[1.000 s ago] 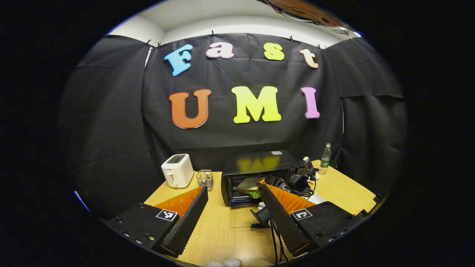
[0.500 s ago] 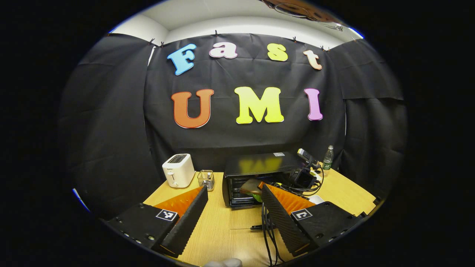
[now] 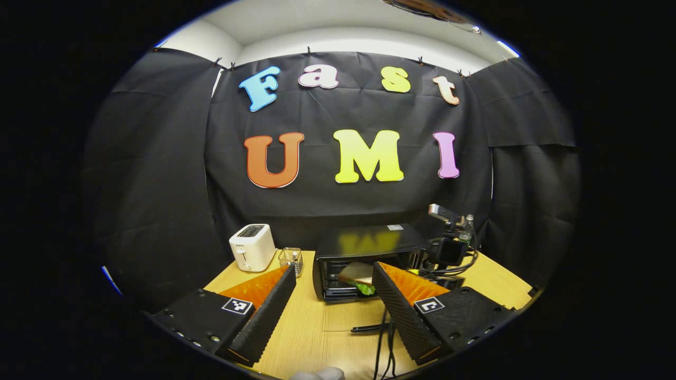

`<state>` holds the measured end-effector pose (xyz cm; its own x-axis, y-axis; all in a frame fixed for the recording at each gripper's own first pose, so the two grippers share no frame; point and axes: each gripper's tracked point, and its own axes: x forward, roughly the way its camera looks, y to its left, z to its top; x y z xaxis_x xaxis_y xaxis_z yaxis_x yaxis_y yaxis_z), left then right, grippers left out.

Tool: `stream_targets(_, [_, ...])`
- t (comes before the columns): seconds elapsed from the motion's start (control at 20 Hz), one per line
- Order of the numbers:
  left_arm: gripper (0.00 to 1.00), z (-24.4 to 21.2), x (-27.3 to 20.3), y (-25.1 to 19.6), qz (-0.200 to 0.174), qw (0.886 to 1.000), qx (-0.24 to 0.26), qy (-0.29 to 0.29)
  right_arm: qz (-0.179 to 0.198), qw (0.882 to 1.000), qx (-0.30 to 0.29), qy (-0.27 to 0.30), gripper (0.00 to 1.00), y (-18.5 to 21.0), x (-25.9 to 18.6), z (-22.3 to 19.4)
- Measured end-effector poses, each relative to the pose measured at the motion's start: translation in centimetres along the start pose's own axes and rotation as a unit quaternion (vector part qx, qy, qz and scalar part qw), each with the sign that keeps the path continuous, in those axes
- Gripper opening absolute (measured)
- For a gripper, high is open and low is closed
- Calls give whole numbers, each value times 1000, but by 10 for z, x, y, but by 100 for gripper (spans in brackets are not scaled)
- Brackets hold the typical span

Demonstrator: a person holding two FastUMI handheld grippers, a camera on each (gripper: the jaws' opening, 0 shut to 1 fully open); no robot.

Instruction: Open the electric oven with the left hand, put the food in, and close the electric oven.

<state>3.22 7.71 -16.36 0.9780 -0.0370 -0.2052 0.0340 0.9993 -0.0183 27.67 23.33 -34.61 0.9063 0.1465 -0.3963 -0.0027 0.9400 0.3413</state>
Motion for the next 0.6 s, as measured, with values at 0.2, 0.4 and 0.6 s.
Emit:
stream_targets(0.2, [95, 2, -1, -4, 7, 1000, 3, -5, -13, 997, -73, -27, 90, -35, -71, 44])
stream_targets(0.4, [95, -9, 1, -15, 11, 1000, 6, 2, -30, 989, -129, -67, 90, -74, -139, 95])
stream_targets(0.6, [95, -31, 5, -29, 19, 999, 23, 19, -44, 983, -150, -97, 90, -105, -200, 130])
